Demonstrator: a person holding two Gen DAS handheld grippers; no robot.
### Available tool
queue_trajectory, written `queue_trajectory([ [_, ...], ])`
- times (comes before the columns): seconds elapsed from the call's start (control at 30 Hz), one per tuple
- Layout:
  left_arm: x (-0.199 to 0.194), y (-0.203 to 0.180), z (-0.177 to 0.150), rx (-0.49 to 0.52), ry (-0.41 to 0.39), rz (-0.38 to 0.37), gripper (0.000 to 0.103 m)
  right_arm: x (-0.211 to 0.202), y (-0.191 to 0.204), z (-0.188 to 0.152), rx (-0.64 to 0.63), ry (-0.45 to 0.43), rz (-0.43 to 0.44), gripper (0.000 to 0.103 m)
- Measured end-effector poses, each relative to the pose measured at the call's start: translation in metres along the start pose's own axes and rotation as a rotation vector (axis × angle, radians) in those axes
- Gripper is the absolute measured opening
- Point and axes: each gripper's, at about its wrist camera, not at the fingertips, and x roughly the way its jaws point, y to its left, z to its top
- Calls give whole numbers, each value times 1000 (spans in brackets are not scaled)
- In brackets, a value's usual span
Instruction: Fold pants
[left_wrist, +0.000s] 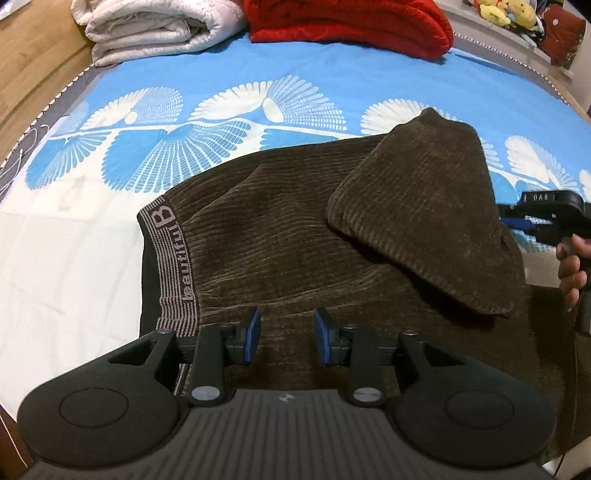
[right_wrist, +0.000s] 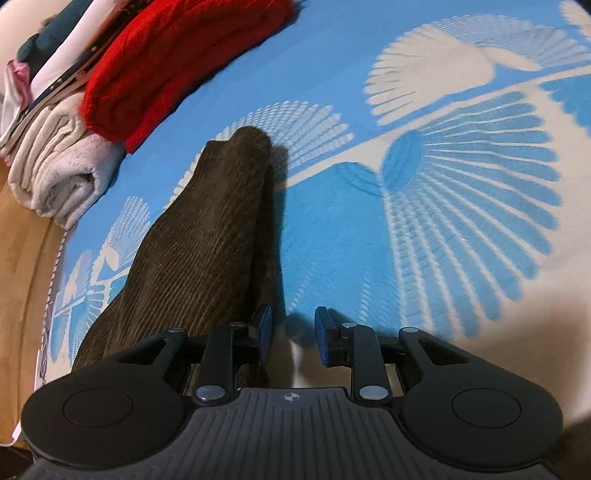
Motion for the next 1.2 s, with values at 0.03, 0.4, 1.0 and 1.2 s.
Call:
queue_trajectory([
  [0.03, 1, 0, 1, 1, 2, 1, 35, 4, 1, 2, -10, -2, 18, 27],
  [0.4, 8, -8, 4, 27, 17, 3, 35, 28, 19, 18, -82, -9, 84, 25],
  [1.0, -8, -32, 14, 37, -61, -5, 35, -186, -90, 46, 292, -711, -500, 11],
  [1.2, -4, -72, 14, 152, -68, -67, 39, -196, -228, 26, 545, -524, -518, 18],
])
